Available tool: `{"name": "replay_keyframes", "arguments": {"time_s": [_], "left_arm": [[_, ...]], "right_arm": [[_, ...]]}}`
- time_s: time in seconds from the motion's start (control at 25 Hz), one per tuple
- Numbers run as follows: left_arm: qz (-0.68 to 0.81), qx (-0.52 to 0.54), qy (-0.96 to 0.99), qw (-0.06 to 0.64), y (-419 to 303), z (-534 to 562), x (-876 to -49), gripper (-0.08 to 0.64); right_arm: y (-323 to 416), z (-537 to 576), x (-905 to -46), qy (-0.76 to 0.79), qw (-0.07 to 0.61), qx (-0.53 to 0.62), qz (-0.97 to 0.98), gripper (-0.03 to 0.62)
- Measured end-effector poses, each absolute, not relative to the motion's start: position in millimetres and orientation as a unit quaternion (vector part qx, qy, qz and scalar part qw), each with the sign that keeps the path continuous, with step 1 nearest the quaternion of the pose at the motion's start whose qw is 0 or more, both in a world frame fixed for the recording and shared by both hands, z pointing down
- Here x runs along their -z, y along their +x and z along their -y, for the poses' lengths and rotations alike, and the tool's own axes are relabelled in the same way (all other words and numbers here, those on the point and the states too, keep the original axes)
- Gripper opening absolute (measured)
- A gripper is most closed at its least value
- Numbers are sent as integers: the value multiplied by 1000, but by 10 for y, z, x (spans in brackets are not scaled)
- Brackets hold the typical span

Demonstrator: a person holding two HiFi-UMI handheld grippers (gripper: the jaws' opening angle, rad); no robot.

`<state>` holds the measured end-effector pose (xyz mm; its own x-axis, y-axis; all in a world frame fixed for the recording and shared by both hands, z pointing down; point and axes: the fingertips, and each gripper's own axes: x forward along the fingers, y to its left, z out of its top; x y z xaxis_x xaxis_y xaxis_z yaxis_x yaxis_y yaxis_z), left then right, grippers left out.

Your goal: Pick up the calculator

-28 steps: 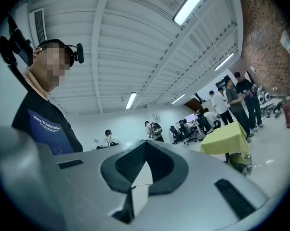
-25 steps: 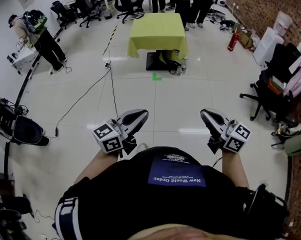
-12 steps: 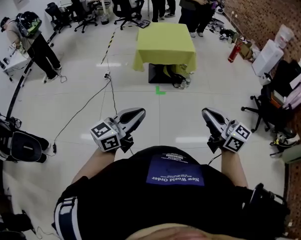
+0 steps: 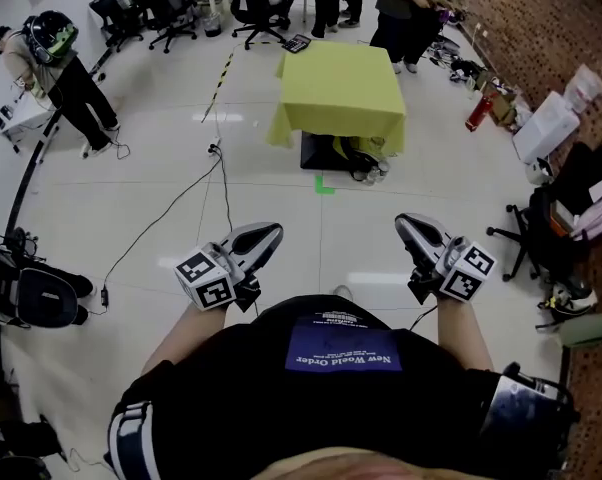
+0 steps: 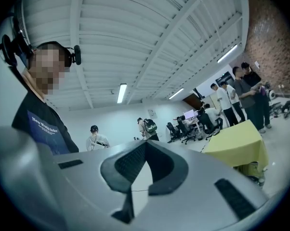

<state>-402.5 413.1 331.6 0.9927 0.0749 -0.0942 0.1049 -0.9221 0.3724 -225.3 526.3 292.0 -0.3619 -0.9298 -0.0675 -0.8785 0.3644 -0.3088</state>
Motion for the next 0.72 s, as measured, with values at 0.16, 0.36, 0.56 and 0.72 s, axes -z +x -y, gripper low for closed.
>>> {"name": "replay_keyframes", "arguments": {"time_s": [0.16,0.36,0.56,0.72], "left_arm": [[-15,38,983,181,-3638,-3856,-3265,6],[23,56,983,172,-3008,-3547,-3078,6],[49,73,979,183,-2422,-3341,-2986,6],[46,61,979,187,-2028,-3169,-3021,6]], "right_arm": [[-1782,-4882,-2980,-529,120,110,-833,-14],[-1043,-4407,-2899,-496,113,114,-854,-14],[-476,-4048,-2769,-464,99,101,-875,-14],[-146,-3804,-2844,-458,106,113,-875,-14]]}}
